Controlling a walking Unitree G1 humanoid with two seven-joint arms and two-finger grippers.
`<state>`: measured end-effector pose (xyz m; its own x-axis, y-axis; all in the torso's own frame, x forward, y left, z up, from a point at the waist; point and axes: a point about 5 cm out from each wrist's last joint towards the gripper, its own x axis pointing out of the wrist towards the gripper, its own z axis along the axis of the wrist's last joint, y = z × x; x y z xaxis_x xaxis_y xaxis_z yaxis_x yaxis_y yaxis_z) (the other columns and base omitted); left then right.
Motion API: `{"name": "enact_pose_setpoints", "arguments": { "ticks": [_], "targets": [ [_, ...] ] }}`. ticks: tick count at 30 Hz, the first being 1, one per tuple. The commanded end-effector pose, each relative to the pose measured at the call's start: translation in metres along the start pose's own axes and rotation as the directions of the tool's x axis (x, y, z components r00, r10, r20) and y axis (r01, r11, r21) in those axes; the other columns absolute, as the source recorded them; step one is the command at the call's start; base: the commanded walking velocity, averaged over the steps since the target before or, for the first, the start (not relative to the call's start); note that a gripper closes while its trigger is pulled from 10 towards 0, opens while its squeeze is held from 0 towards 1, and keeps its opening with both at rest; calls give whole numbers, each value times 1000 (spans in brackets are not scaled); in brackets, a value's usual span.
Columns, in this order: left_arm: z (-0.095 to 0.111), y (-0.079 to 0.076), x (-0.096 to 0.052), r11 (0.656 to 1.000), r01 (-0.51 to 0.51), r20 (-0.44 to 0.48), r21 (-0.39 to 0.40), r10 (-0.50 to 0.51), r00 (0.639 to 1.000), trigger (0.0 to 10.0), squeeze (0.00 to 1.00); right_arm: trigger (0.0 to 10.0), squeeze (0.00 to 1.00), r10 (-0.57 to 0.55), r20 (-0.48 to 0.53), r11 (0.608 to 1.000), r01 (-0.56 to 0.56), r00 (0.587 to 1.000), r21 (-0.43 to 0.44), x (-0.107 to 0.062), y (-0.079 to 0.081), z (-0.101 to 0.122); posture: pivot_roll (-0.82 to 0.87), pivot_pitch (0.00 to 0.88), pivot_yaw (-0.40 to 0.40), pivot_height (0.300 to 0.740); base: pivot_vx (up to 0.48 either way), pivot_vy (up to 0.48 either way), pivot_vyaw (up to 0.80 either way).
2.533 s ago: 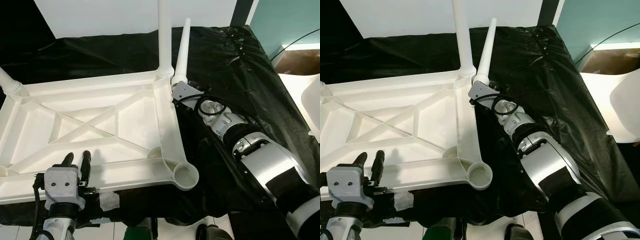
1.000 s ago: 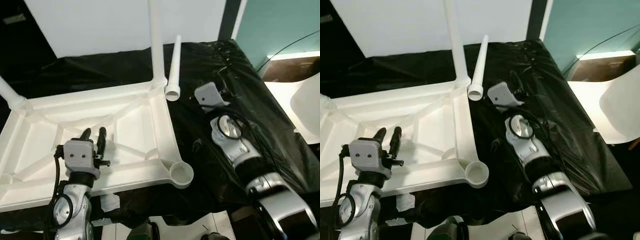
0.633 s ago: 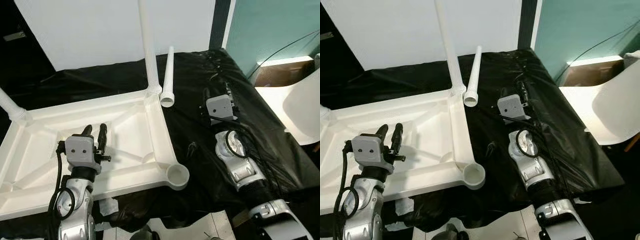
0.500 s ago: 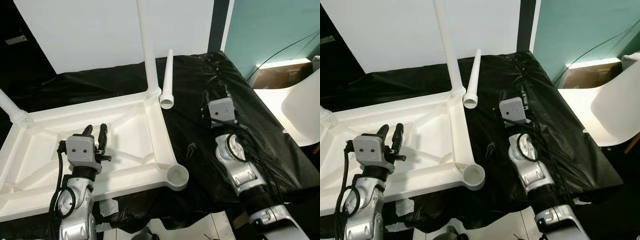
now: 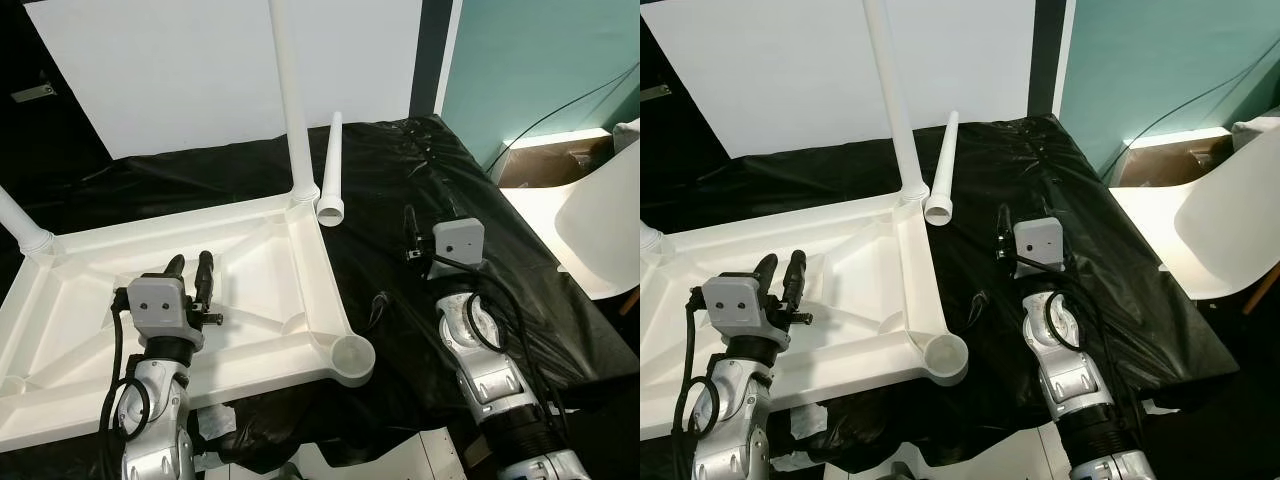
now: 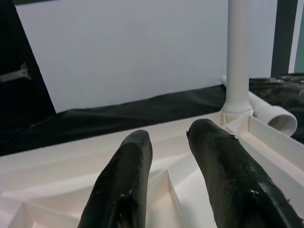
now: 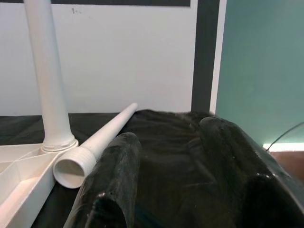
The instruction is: Building children table
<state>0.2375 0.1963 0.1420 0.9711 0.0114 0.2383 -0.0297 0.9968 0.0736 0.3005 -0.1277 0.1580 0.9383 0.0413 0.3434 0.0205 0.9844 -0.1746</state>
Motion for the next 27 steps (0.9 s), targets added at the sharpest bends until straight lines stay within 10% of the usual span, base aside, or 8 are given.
{"name": "enact_pose_setpoints", "arguments": {
  "ticks": [1, 27],
  "targets": [
    [0, 7, -2, 992, -125, -2, -13, 125, 992, 10000, 0, 10000, 0, 2, -9, 999, -1, 1000, 35, 0, 0, 1, 39, 0, 81, 740, 0, 0, 0],
    [-2, 3, -5, 991, -133, 2, 14, 133, 991, 10000, 0, 10000, 0, 116, -20, 992, -114, 993, 60, 15, -1, 3, 58, 0, 27, 740, 0, 0, 0]
  ]
}}
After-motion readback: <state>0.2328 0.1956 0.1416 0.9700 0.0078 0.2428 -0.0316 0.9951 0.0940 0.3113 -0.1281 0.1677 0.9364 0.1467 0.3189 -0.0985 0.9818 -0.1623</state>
